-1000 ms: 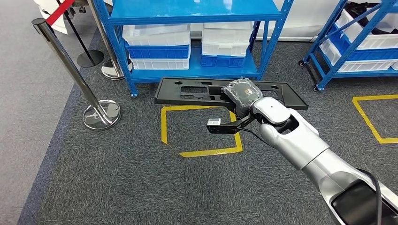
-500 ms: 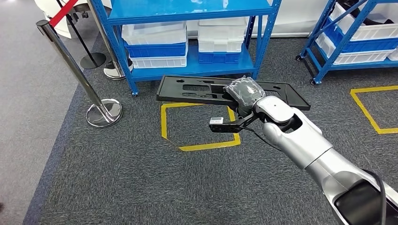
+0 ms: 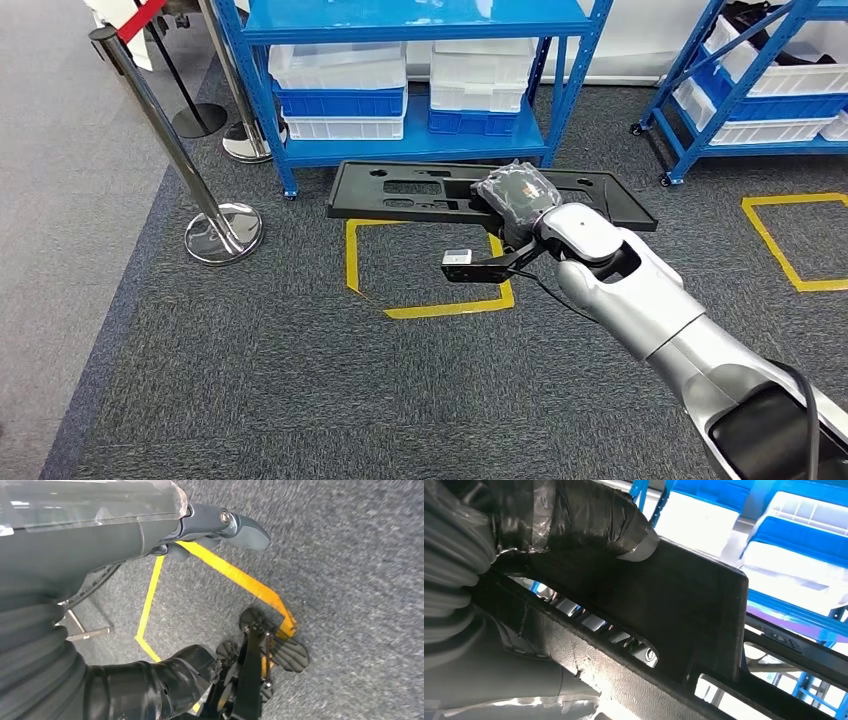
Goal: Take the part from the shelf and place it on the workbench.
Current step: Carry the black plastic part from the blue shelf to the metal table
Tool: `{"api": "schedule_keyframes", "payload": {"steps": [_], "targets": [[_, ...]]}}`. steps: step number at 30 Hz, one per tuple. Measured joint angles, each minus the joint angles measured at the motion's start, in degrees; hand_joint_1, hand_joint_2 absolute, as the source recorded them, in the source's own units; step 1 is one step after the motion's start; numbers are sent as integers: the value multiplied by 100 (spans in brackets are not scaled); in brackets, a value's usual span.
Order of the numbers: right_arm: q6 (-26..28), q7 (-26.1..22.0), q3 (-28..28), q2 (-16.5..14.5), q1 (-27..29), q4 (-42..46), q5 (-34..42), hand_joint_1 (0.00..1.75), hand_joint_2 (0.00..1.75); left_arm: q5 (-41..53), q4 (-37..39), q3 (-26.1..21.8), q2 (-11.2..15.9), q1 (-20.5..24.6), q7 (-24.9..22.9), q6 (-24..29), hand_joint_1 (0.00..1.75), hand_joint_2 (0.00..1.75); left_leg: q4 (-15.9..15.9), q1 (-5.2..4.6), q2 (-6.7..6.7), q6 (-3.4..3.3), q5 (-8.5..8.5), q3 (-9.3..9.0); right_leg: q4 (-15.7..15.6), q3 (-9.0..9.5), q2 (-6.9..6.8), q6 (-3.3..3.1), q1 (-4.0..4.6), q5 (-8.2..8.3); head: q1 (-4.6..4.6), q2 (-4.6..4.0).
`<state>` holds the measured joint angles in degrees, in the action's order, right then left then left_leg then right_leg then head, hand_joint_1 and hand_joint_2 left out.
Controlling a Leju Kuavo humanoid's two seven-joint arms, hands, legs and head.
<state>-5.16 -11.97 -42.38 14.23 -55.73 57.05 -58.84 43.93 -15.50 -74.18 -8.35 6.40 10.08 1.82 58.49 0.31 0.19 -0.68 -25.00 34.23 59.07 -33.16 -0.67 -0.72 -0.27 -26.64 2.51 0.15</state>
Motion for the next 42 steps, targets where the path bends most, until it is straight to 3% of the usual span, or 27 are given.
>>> {"api": "schedule_keyframes", "payload": {"steps": [5,7,10,11,12,13,14,16,18,20,22,24,26,27,28,30,31,32,34,36,38,41,42], "targets": [[63,96,3,-3,7,24,-42,175,175,-11,0,0,7,8,17,-13,0,175,1,-27,-3,-111,37,31,-50,-10,-3,123,-44,56,2,0],[89,154,12,1,8,40,-85,175,175,-13,0,0,4,7,20,-14,0,175,-94,12,15,-167,100,8,86,-74,17,147,-38,-64,1,-1],[105,181,19,21,40,48,-123,175,175,-13,0,0,2,9,20,-14,0,175,-145,30,42,-206,149,25,998,-483,54,165,-62,-593,1,-1],[108,182,19,27,69,48,-125,175,175,-14,0,0,3,10,20,-14,0,175,-141,32,44,-203,153,37,1323,-625,57,176,-79,-713,1,-1],[109,182,19,32,99,47,-125,175,175,-14,0,0,4,10,20,-14,0,175,-131,35,42,-198,155,46,1490,-695,56,188,-100,-728,1,-1],[110,184,19,34,120,48,-125,175,175,-15,0,0,5,9,20,-14,0,175,-114,41,39,-187,153,55,1441,-662,55,201,-125,-632,1,-1],[114,189,22,36,131,49,-125,175,175,-15,0,0,5,8,20,-14,0,175,-84,52,35,-166,144,65,1193,-535,52,215,-153,-453,1,-1],[131,199,43,36,133,62,-125,175,175,-15,0,0,5,4,20,-13,0,175,12,64,26,-88,107,108,497,-199,50,233,-170,-165,1,0],[151,203,71,33,140,83,-134,175,175,-15,0,0,7,5,19,-13,0,175,78,55,20,4,99,164,182,-80,60,200,-148,-103,5,0],[160,206,87,32,157,94,-150,175,175,-15,0,0,4,8,17,-15,0,175,68,61,18,76,132,188,182,-115,71,121,-118,-84,8,0],[160,219,101,27,163,99,-167,175,175,-15,0,0,-4,7,17,-15,0,175,149,87,17,136,54,233,157,-129,71,32,-115,-41,5,-1],[160,232,114,20,159,111,-184,175,175,-15,0,0,-7,5,17,-14,0,175,633,97,17,173,-269,440,136,-149,72,-38,-117,-1,6,-1],[160,236,116,17,175,116,-194,175,175,-15,0,0,-1,4,17,-12,0,175,1376,95,17,187,-623,753,137,-177,75,-66,-86,15,7,-1],[160,236,116,17,190,116,-197,175,175,-15,0,0,1,3,17,-12,0,175,1610,92,17,181,-689,847,137,-186,74,-73,-66,20,7,0],[161,237,117,17,203,116,-198,175,175,-15,0,-1,1,2,17,-13,0,175,1642,88,13,162,-652,843,138,-190,88,-77,-48,23,7,0],[163,240,128,14,212,122,-197,175,175,-15,0,-2,-4,-1,17,-14,0,175,1069,71,-60,83,-326,519,138,-189,133,-79,-16,26,7,0],[165,243,138,9,209,130,-197,175,175,-15,0,-2,3,-4,16,-14,0,175,679,68,-173,23,-188,297,139,-193,160,-74,-5,29,4,0],[167,246,147,2,204,137,-197,175,175,-15,1,-2,5,-8,16,-14,0,175,347,60,-274,-23,-94,118,141,-202,186,-63,-6,36,3,0],[172,251,157,-19,203,150,-197,175,175,-15,1,-2,12,-13,15,-14,0,175,86,39,-378,-72,-83,-20,132,-235,247,-13,-38,68,5,0],[176,254,168,-29,214,166,-190,175,175,-15,2,-2,2,-10,15,-14,0,175,-3,37,-268,-77,-45,-48,108,-254,333,59,-65,101,10,0],[184,270,205,-25,216,181,-180,175,175,-16,2,-2,-10,-7,15,-14,0,175,-135,64,-134,-96,16,-106,244,-334,303,117,-52,-5,2,-1],[201,293,247,-30,230,191,-199,175,175,-17,2,-2,-15,0,16,-14,0,175,-183,60,51,-131,40,-122,1159,-777,147,173,-58,-468,-4,0],[203,293,248,-31,255,191,-209,175,175,-17,2,-2,-15,2,17,-14,0,175,-171,57,108,-134,31,-115,1421,-902,123,187,-65,-536,-4,0]]}}
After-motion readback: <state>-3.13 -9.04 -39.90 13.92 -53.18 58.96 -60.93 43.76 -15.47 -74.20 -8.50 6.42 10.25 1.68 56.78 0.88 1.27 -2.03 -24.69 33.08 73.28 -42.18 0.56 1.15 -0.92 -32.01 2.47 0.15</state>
